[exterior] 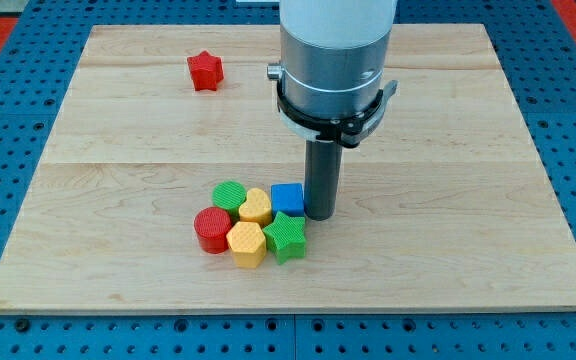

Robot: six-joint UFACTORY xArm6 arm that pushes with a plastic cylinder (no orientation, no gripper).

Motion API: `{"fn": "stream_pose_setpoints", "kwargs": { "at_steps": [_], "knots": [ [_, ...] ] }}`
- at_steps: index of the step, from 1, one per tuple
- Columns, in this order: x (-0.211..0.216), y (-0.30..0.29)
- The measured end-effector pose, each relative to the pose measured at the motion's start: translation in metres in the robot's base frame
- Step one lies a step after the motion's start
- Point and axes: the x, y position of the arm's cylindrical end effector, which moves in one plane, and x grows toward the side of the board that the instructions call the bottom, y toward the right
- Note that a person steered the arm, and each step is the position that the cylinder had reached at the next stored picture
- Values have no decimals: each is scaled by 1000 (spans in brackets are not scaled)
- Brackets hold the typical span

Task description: Move the blue triangle towards green circle

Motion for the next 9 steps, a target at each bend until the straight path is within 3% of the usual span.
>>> {"fn": "stream_pose_setpoints", "kwargs": {
  "at_steps": [2,5,6,9],
  "knots": [
    [-35,7],
    [-182,76],
    [-208,67],
    [-200,5]
  ]
}}
